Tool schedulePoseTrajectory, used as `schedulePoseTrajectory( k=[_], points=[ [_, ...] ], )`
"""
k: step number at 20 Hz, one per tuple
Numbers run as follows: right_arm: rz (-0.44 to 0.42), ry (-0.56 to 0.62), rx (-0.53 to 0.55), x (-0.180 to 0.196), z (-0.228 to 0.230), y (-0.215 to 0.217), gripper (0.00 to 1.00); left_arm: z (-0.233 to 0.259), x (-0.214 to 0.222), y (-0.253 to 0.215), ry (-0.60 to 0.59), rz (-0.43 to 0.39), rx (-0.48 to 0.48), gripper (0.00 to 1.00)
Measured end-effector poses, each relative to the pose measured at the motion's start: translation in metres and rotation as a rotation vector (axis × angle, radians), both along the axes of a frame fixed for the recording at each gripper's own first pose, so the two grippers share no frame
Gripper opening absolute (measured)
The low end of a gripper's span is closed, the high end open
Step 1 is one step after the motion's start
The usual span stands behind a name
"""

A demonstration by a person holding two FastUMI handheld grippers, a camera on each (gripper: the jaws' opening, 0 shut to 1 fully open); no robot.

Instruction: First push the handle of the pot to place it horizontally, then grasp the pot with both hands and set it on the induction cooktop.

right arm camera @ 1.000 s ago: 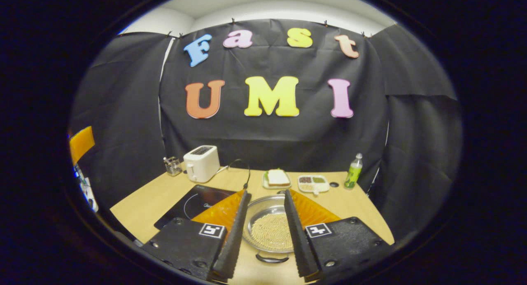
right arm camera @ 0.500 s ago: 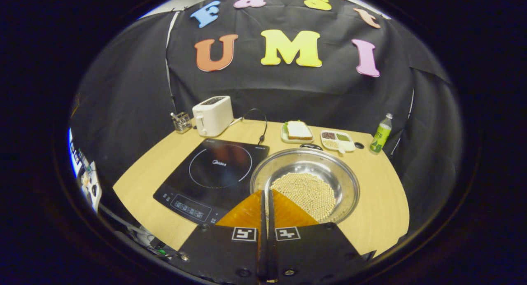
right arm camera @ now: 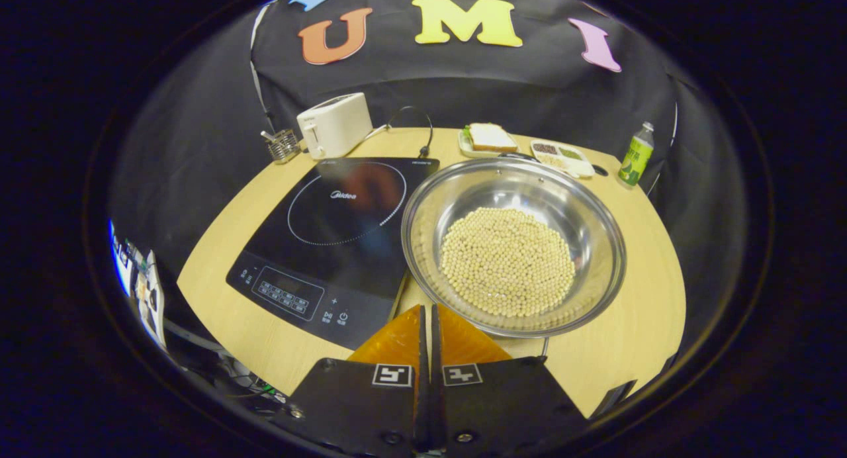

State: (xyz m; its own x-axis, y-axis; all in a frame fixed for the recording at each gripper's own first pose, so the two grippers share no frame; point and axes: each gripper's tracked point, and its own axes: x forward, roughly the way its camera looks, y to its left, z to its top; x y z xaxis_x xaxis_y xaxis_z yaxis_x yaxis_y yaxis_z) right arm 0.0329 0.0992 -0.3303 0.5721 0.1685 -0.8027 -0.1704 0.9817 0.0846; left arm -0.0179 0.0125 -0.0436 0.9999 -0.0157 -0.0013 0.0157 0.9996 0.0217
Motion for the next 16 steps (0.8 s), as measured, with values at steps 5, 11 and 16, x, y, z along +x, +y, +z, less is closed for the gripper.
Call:
schedulePoseTrajectory(
  k=[5, 11, 16],
  points=[
    [-0.001, 0.054, 0.056, -0.001, -0.02, -0.002, 0.04, -0.001, 0.0, -0.001, 0.005, 0.0, -0.013, 0.95],
    [0.012, 0.059, 0.04, -0.006, -0.022, -0.015, 0.0, -0.003, -0.002, -0.005, -0.001, -0.008, -0.033, 0.95],
    [0.026, 0.054, 0.019, -0.011, -0.023, -0.025, 0.04, -0.005, -0.001, -0.011, -0.003, -0.016, -0.022, 0.95]
  ],
)
